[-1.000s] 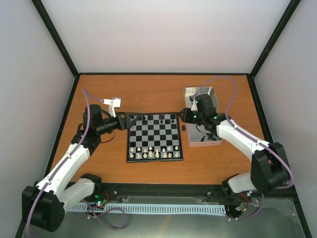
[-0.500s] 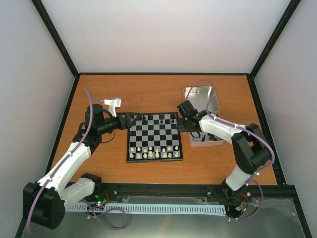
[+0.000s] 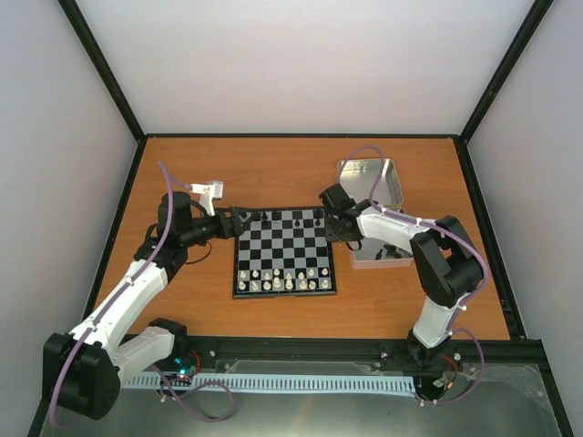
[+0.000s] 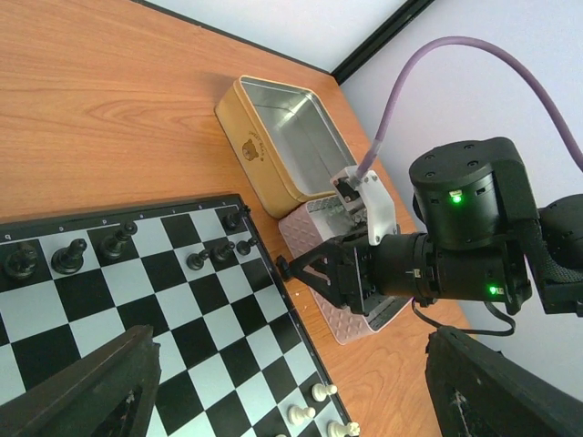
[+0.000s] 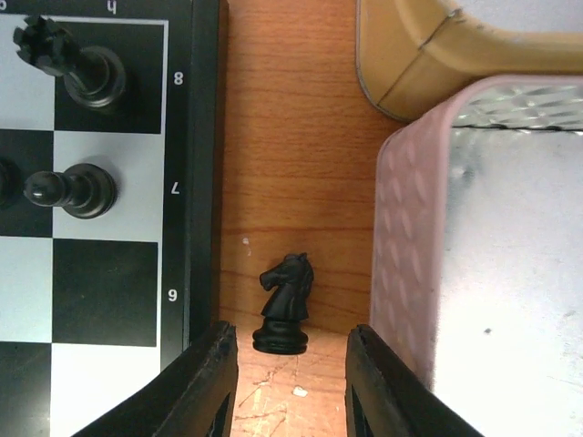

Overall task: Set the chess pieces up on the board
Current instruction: Pick up the chess piece at the center of the board.

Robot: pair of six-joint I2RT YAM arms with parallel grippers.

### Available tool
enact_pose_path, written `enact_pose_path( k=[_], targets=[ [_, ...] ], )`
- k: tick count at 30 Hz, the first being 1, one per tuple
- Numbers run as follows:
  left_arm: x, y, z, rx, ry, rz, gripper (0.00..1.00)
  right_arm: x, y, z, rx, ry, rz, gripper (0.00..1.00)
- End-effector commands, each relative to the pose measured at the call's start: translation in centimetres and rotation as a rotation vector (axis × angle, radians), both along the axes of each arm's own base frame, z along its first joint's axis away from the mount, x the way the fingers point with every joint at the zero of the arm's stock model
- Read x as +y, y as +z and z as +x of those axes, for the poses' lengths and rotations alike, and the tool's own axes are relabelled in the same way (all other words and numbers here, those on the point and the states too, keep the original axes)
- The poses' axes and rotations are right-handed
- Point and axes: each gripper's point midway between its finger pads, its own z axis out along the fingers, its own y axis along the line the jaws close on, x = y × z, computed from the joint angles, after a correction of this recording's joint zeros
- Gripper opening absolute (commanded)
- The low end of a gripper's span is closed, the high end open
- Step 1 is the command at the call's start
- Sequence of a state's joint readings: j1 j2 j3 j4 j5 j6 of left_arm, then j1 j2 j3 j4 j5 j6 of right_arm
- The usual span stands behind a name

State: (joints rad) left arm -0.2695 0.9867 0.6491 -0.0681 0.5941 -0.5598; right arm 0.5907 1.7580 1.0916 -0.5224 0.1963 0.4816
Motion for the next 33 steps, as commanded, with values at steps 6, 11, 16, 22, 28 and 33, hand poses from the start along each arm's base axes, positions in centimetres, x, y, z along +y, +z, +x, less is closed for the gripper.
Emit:
enact_pose_path(
  k=[6, 11, 16, 22, 28, 33],
  targets=[
    [-0.1, 0.0, 0.0, -0.017, -0.009, 0.023, 0.81, 0.3, -1.8, 0.4, 0.012, -0.018, -0.012, 0.29],
    [-0.1, -0.2, 0.0, -0.014, -0.007, 0.026, 0.81, 0.4, -2.6, 0.5, 0.020, -0.014, -0.022, 0.28],
    [-0.1, -0.1, 0.0, -0.015, -0.009, 0.025, 0.80, 0.4, -3.1, 0.6, 0.026, -0.012, -0.026, 0.27],
    [-0.1, 0.0, -0.1, -0.015, -0.009, 0.022, 0.81, 0.3, -1.7, 0.4, -0.005, -0.025, 0.007, 0.14],
    [-0.9, 1.1, -0.9, -0.019, -0.072, -0.019, 0.80, 1.9, 5.0, 0.6, -0.167, 0.064, 0.162, 0.14],
    [-2.2, 2.8, -2.1, 0.021, -0.162, -0.115, 0.81, 8.0, 11.4, -2.7, -0.283, 0.422, 0.521, 0.14]
  ],
)
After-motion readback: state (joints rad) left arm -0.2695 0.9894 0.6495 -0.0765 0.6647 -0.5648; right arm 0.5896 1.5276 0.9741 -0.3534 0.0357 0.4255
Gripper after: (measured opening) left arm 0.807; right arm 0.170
